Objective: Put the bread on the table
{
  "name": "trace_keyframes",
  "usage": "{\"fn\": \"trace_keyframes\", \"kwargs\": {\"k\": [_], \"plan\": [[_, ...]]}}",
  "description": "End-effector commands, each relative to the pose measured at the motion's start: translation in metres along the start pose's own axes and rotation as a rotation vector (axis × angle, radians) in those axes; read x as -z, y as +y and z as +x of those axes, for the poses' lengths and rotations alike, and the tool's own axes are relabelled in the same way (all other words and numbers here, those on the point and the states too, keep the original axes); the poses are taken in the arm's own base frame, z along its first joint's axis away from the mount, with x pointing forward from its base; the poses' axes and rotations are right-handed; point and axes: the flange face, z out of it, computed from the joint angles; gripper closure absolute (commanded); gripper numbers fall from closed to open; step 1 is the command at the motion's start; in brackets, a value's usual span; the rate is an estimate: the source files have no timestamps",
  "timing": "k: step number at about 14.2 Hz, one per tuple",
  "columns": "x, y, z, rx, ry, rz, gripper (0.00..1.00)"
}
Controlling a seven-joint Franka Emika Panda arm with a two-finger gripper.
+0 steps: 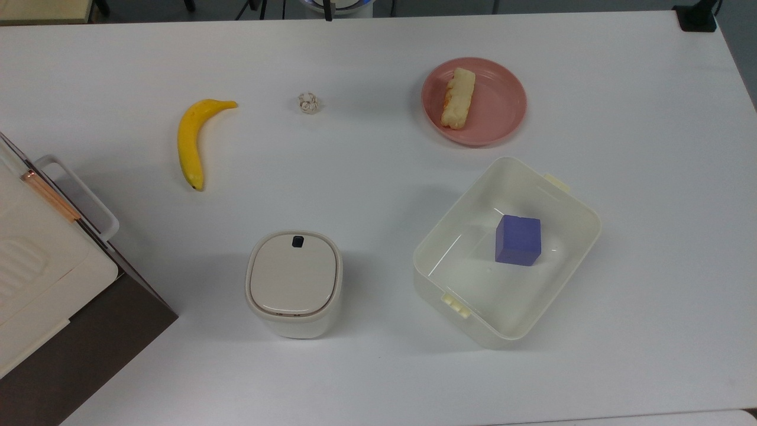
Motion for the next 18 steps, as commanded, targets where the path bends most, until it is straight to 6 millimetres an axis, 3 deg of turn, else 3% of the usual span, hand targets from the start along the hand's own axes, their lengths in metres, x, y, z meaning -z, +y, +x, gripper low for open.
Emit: {"fn": "trace_keyframes", "kwargs": {"k": [1,18], "plan": [[0.0031,-0.0011,0.0040,-0.016,0.044,0.011,0.00],[-0.0013,-0.0020,0.0021,-0.007,0.025,-0.005,0.00]]}}
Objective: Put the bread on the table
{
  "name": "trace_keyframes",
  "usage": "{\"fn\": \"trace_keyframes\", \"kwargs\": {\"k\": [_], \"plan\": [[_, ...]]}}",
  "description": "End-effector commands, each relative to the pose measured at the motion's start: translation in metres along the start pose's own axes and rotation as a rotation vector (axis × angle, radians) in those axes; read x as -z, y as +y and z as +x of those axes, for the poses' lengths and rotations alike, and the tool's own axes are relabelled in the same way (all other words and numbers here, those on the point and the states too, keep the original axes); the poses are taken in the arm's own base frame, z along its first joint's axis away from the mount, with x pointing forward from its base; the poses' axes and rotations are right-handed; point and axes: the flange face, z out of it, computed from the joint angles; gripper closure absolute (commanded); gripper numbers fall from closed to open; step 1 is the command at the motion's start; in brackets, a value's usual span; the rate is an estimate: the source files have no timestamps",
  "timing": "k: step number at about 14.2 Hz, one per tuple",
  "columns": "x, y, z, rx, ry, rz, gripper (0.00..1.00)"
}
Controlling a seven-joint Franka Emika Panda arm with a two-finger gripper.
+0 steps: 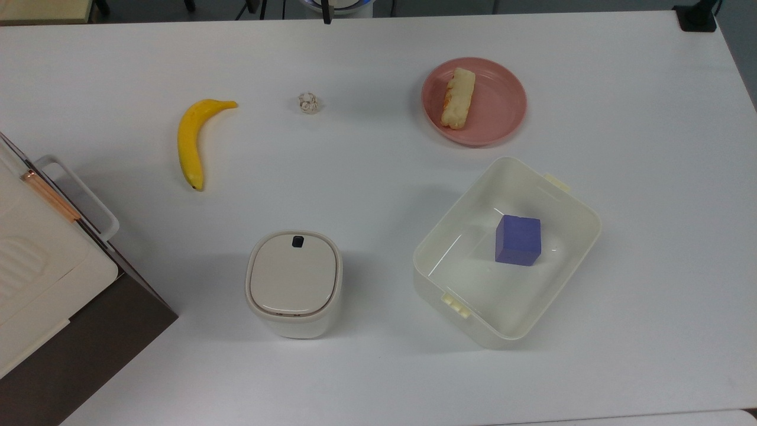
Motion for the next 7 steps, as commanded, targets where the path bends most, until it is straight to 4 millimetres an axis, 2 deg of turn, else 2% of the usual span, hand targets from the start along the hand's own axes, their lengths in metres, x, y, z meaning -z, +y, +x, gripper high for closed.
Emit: {"fn": "trace_keyframes", "kwargs": {"k": [1,7], "plan": [[-0.0022,-0.0035,-0.0012,0.000,0.006,-0.008,0.00],[-0.0028,-0.0020,-0.0007,-0.001,0.006,-0.007,0.00]]}}
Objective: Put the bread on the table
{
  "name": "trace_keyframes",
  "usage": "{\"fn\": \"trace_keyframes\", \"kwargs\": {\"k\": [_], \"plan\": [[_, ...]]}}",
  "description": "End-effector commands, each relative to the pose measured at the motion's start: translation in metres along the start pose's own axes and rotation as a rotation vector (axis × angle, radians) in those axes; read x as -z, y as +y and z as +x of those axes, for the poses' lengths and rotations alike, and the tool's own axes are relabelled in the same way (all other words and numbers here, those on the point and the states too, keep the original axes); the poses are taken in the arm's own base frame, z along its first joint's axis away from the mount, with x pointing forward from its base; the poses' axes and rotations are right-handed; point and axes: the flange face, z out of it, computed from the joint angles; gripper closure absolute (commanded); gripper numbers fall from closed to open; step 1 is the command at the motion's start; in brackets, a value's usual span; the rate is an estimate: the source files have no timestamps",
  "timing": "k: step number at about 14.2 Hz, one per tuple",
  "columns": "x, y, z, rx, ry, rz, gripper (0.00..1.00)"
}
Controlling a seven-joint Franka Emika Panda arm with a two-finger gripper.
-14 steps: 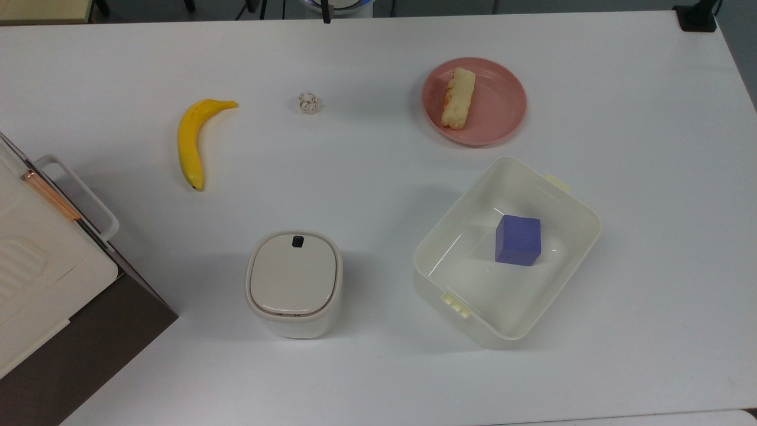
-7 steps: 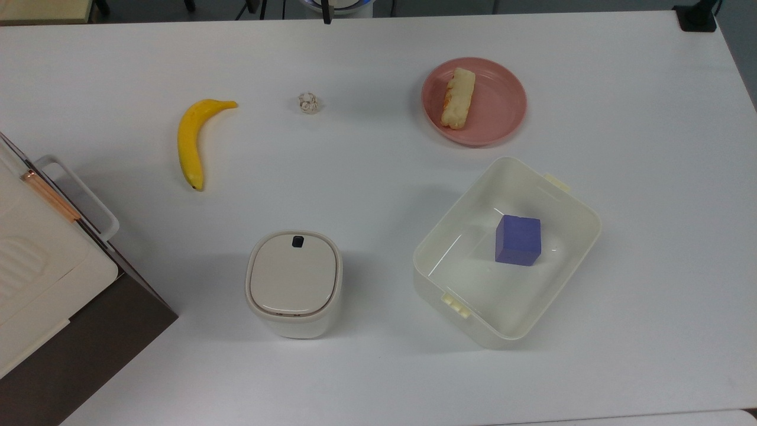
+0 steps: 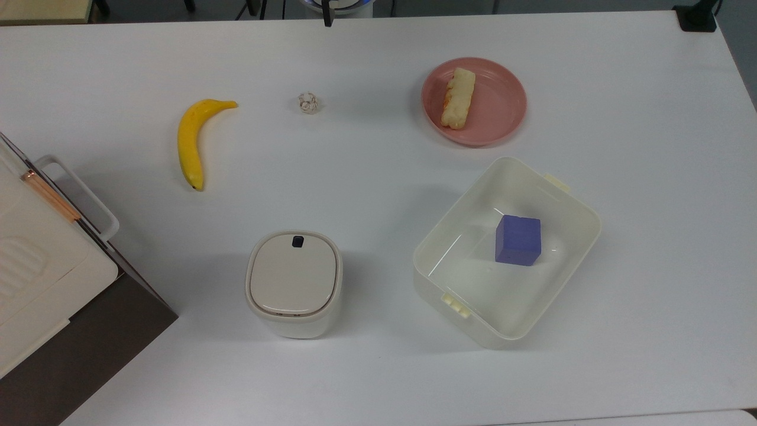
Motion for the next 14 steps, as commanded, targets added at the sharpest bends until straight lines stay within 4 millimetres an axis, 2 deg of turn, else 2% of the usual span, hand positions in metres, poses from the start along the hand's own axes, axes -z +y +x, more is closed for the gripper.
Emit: {"fn": "trace_keyframes", "kwargs": {"k": [1,5,9,14], "plan": [[0.0016,0.0003,-0.0016,-0.001,0.015,-0.005,0.00],[0.0016,0.0003,-0.0016,0.010,0.015,-0.005,0.00],[-0.0011,0.0035,-0.0035,0.149,-0.010,-0.011,0.00],[-0.0005,0.0026,-0.0038,0.151,-0.010,-0.010,0.00]]}}
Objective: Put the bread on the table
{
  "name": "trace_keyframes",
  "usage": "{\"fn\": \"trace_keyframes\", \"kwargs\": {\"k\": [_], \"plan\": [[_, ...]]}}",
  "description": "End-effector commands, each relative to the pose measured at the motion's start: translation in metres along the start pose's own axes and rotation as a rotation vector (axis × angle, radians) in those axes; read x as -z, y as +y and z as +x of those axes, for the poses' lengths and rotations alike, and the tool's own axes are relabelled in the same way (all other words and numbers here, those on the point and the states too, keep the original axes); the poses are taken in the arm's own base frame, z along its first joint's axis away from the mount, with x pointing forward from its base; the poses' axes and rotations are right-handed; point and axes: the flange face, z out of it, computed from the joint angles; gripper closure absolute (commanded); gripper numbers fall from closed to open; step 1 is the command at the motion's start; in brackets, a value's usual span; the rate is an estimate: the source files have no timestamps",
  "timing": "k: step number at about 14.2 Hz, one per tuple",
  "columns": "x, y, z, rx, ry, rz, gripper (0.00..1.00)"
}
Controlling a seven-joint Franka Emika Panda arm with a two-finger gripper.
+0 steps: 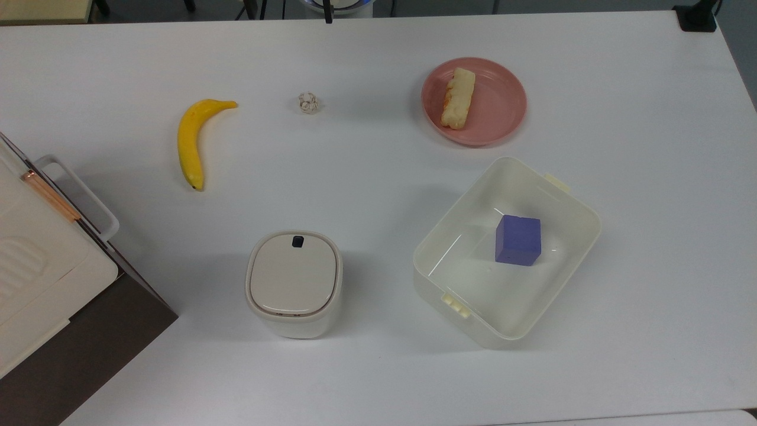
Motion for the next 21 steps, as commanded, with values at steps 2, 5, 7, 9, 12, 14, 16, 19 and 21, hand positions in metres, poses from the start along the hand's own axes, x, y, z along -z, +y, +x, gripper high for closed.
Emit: {"fn": "trace_keyframes", "kwargs": {"k": [2,5,7,9,12,14,16,19,21], "plan": [[-0.001,0.000,-0.004,0.027,-0.010,-0.009,0.00],[-0.010,-0.013,-0.005,0.045,-0.029,-0.008,0.00],[-0.022,-0.043,-0.010,0.103,-0.055,-0.006,0.00],[-0.040,-0.065,-0.016,0.147,-0.088,-0.006,0.00],[-0.076,-0.105,-0.031,0.217,-0.157,-0.014,0.00],[-0.098,-0.131,-0.042,0.262,-0.194,-0.020,0.00],[-0.125,-0.159,-0.057,0.296,-0.213,-0.035,0.00],[-0.157,-0.196,-0.071,0.310,-0.229,-0.068,0.00],[-0.178,-0.212,-0.076,0.320,-0.244,-0.084,0.00]]}}
